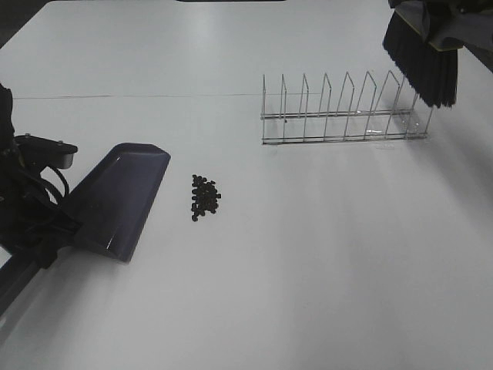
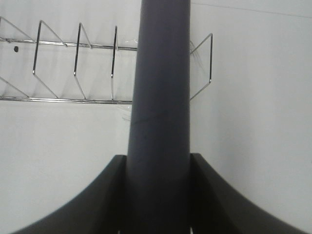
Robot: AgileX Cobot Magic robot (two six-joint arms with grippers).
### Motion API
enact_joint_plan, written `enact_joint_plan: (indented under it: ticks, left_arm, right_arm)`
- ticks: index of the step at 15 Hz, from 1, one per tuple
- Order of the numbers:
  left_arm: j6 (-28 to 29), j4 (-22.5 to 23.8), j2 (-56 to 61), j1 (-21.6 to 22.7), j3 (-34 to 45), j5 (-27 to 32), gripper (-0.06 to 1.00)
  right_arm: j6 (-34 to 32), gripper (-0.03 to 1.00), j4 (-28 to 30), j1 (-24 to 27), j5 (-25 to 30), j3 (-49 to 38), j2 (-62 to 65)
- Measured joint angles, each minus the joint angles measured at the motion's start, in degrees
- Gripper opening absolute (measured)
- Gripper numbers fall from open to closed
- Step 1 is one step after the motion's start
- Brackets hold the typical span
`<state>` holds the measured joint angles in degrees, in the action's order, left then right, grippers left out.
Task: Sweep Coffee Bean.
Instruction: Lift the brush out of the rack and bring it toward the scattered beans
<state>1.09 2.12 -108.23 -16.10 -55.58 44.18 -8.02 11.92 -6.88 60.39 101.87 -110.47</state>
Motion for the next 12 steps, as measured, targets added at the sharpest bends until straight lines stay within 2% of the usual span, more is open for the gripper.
enact_joint_plan:
  ticks: [4,5,6,9,12]
  left_arm:
    - [0.00,0.06,0.00,0.00,0.00,0.29,0.33]
    - [0.00,0.06,0.00,0.00,0.00,1.03,0.33]
    - [0.00,0.29,0.00,0.00,0.00,1.26,0.33]
    - [0.00,0.29,0.00,0.00,-0.52,2.46,0.33]
    - [0.00,0.40,0.00,-0.11,-3.84,4.76,0.33]
  right_arm:
    - [-1.38,0.31,-0.52,0.00,-6.76,-13.24,8.02]
    - [-2.46,0.31,-1.60,0.00,-12.55,-23.09,12.15]
    - [-2.98,0.31,-2.29,0.00,-15.41,-27.62,13.58]
    - [-3.04,0.31,-2.69,0.00,-18.68,-35.12,14.38]
    - [-3.09,0.31,-2.18,-1.38,-19.77,-37.70,14.38]
